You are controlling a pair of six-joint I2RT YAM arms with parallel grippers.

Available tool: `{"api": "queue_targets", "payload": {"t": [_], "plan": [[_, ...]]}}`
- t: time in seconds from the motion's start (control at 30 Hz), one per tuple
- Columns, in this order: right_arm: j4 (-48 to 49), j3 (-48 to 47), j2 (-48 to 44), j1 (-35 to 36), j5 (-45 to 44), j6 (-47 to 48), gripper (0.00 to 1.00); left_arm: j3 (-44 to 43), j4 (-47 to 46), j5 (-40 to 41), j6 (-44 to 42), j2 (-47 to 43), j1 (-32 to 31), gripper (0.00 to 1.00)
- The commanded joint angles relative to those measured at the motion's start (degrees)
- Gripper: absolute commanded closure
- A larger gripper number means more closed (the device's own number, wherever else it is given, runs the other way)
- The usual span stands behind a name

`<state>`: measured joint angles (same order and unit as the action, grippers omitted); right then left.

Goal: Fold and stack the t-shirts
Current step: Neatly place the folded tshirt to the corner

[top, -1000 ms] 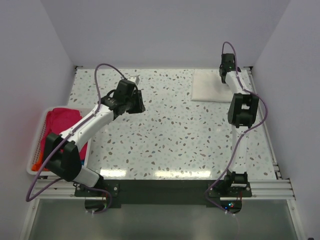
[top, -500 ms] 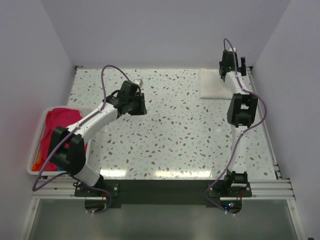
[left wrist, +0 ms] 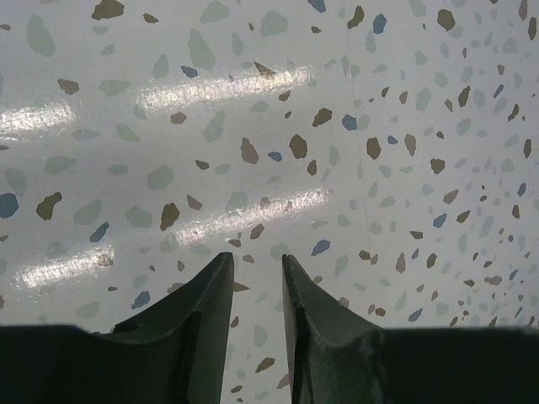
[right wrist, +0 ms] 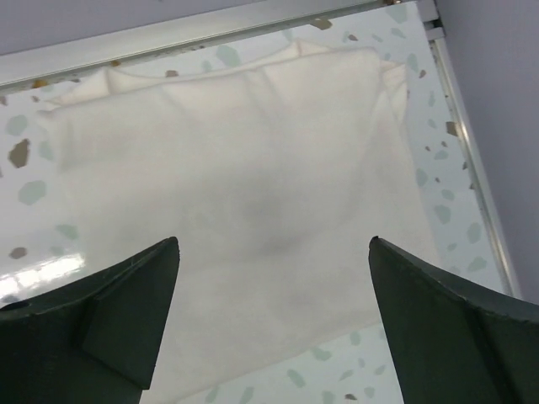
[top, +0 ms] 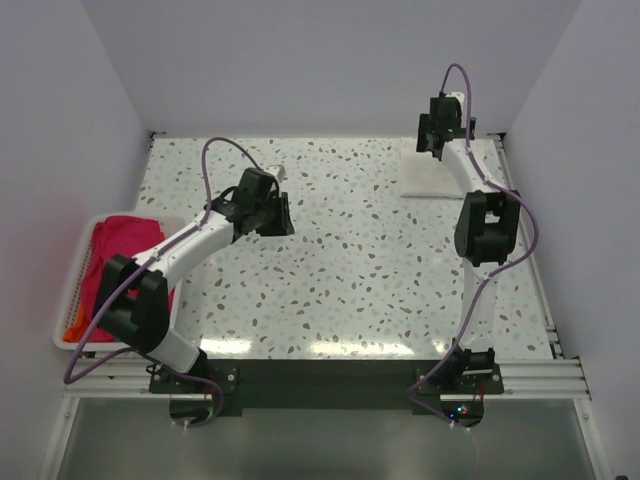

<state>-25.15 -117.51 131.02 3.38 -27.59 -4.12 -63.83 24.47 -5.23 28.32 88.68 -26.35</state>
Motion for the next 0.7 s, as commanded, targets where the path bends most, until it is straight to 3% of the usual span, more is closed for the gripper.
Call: {"api": "queue_targets", "payload": {"t": [0.0,0.23,0.33,0.67], "plan": [[-3.4,-1.0,-1.1,1.0,4.7,-9.1,0.04,0.3,-3.5,-1.9,-0.7,-3.3,0.6,0.65],[-0.4,4.9,2.3,-1.8,11.9,-13.0,0.16,1.7,-3.9,-3.2,-0.9,-4.7,0.9,0.65],[-0.2,5.6,3.4,-3.3,13.7,-13.6,0.16,2.6,-4.4,-3.5,-0.7,-5.3,0.9,0.65],[-5.5,-4.1,11.0,-9.5,17.5,-11.4,0.18,2.9,-5.0,-4.2,0.0,-4.9,1.0,0.65]]}}
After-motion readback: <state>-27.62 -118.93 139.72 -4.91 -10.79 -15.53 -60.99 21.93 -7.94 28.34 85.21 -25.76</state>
